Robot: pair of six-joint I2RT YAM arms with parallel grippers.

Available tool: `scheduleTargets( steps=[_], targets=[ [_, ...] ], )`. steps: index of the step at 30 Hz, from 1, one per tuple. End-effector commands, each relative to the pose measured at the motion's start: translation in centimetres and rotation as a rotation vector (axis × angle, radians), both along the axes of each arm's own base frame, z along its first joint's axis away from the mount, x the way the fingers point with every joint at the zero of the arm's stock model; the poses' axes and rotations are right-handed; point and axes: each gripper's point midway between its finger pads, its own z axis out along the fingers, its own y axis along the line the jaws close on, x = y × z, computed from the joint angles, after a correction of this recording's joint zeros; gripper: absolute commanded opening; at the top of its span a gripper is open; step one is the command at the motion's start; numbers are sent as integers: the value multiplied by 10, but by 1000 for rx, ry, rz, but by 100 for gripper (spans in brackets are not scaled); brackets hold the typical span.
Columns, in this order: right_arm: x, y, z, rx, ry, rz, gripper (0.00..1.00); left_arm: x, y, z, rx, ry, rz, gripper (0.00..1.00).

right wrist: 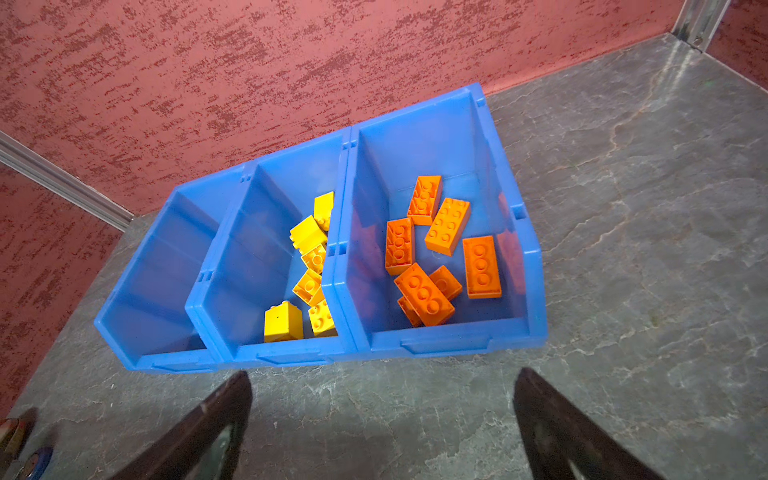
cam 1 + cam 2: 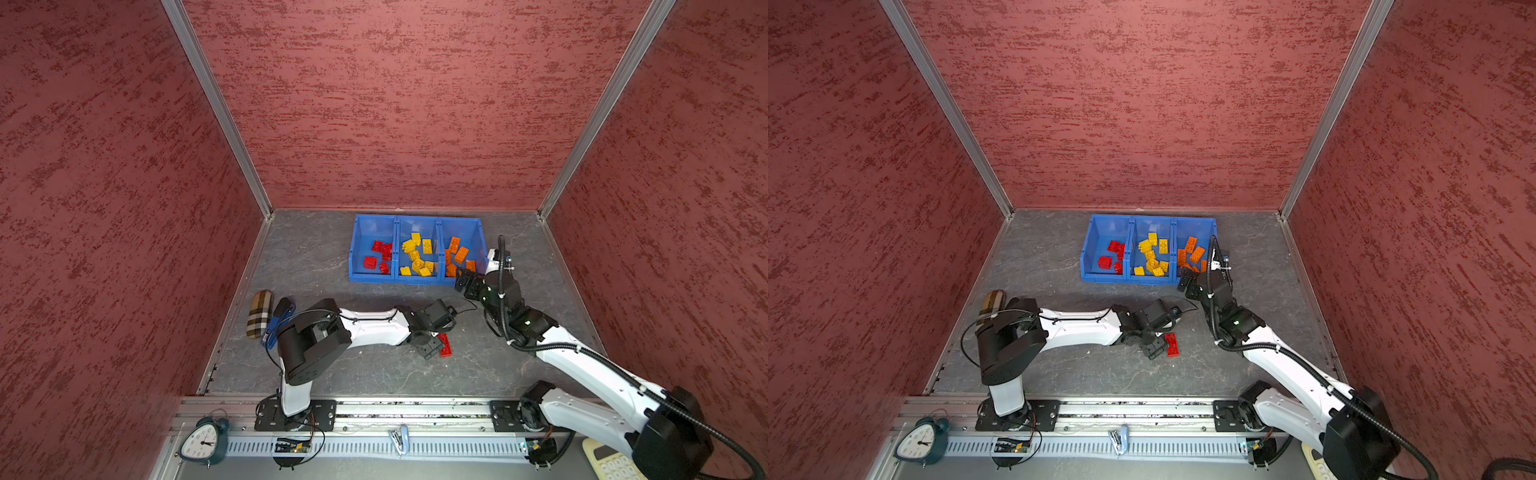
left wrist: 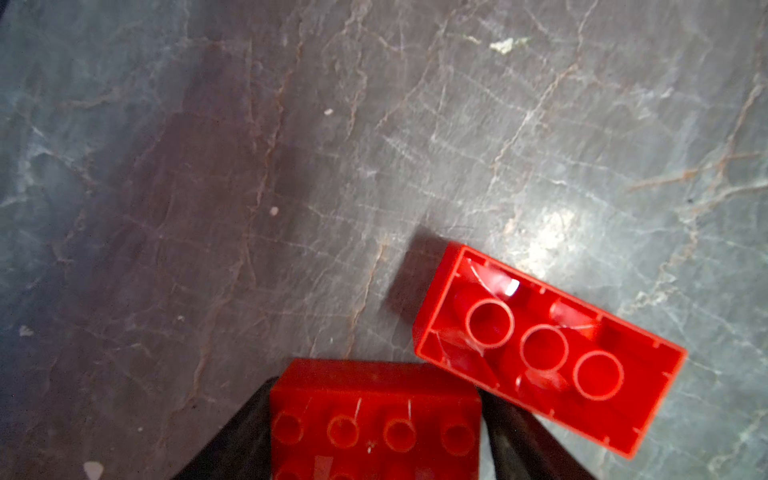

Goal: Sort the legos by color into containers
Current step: 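Lower the left gripper onto a red brick on the table and grasp it, then carry the red brick over the red compartment and release it with the left gripper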

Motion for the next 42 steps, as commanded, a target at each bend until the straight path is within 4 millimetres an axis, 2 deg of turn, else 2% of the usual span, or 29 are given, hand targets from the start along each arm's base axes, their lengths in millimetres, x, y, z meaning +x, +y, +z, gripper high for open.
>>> scheduleTargets(
  steps=[1, 5, 12, 14, 17, 19, 22, 25, 30, 33, 37, 40, 42],
  targets=[
    [3, -5, 15, 24, -49, -26, 99, 0, 6, -9, 42, 0, 5, 68],
    [3, -6, 14, 14, -48, -28, 99, 0, 10, -4, 30, -3, 13, 62],
    [2, -3, 9, 6, -18, -10, 99, 9, 13, 16, -46, -46, 61, 51],
    [1, 6, 11, 4, -13, 41, 99, 15, 15, 25, -73, -71, 97, 48],
    [-1, 30, 16, 8, -25, 187, 99, 31, 26, 40, -133, -90, 203, 43],
    [-3, 48, 18, 12, -12, 284, 99, 42, 34, 54, -178, -104, 260, 43],
    [-3, 62, 14, -6, 29, 355, 99, 54, 46, 73, -233, -121, 313, 42],
    [1, 70, 7, -34, 59, 386, 99, 72, 64, 96, -284, -163, 394, 42],
    [6, 83, 3, -48, 87, 418, 99, 107, 103, 145, -401, -294, 586, 42],
    [9, 89, 2, -49, 93, 428, 99, 132, 132, 166, -444, -354, 719, 43],
    [14, 94, 0, -58, 102, 432, 99, 168, 172, 170, -462, -409, 927, 43],
    [17, 95, 2, -61, 102, 430, 99, 191, 181, 161, -473, -379, 1004, 43],
    [17, 95, 2, -63, 103, 428, 99, 206, 180, 156, -446, -374, 1012, 43]
  ],
)
